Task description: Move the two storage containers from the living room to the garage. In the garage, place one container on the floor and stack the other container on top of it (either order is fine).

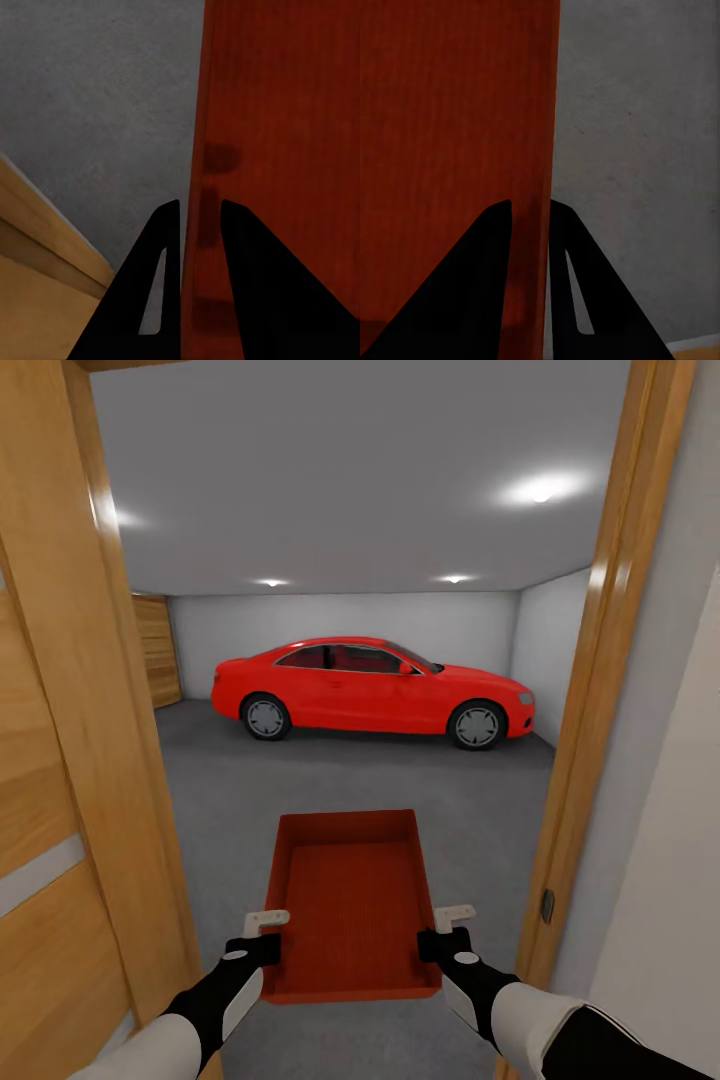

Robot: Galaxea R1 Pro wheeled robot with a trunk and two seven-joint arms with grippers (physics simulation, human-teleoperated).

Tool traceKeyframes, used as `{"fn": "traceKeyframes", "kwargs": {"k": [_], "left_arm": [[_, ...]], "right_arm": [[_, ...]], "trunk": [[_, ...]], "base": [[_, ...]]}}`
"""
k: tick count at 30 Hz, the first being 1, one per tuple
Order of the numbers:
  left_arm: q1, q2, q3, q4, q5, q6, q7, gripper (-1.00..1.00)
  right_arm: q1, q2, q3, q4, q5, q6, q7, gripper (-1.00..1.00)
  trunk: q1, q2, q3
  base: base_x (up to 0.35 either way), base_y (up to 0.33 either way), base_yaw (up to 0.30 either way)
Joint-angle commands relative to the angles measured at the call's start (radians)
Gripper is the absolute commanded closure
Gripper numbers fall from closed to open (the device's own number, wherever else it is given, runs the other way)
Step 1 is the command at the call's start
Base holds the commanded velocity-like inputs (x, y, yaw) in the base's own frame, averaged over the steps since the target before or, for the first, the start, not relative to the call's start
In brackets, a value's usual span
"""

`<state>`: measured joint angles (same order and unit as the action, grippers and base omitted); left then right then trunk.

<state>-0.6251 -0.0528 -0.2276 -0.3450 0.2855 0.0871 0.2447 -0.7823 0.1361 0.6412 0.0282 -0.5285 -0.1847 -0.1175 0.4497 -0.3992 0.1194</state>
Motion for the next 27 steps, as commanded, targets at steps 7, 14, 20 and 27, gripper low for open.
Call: {"fn": "traceKeyframes", "kwargs": {"k": [7,14,20,27], "left_arm": [[-0.001,0.004,0.037,-0.005,-0.016,-0.026,0.061,1.00],[-0.001,0.004,0.037,-0.005,-0.016,-0.026,0.062,1.00],[-0.001,0.004,0.037,-0.004,-0.016,-0.026,0.062,1.00],[-0.001,0.004,0.037,-0.004,-0.016,-0.026,0.062,1.00]], "right_arm": [[0.000,0.000,-0.034,0.002,0.001,-0.002,0.057,1.00],[0.000,-0.001,-0.034,0.002,0.001,-0.002,0.058,1.00],[0.000,0.000,-0.034,0.002,0.001,-0.002,0.056,1.00],[0.000,0.000,-0.034,0.002,0.001,-0.002,0.057,1.00]], "trunk": [[0.000,-0.001,0.000],[0.000,-0.001,0.000],[0.000,-0.001,0.000],[0.000,-0.001,0.000]], "base": [[0.000,0.000,-0.001],[0.000,0.000,0.000],[0.000,0.000,0.000],[0.000,0.000,0.000]]}}
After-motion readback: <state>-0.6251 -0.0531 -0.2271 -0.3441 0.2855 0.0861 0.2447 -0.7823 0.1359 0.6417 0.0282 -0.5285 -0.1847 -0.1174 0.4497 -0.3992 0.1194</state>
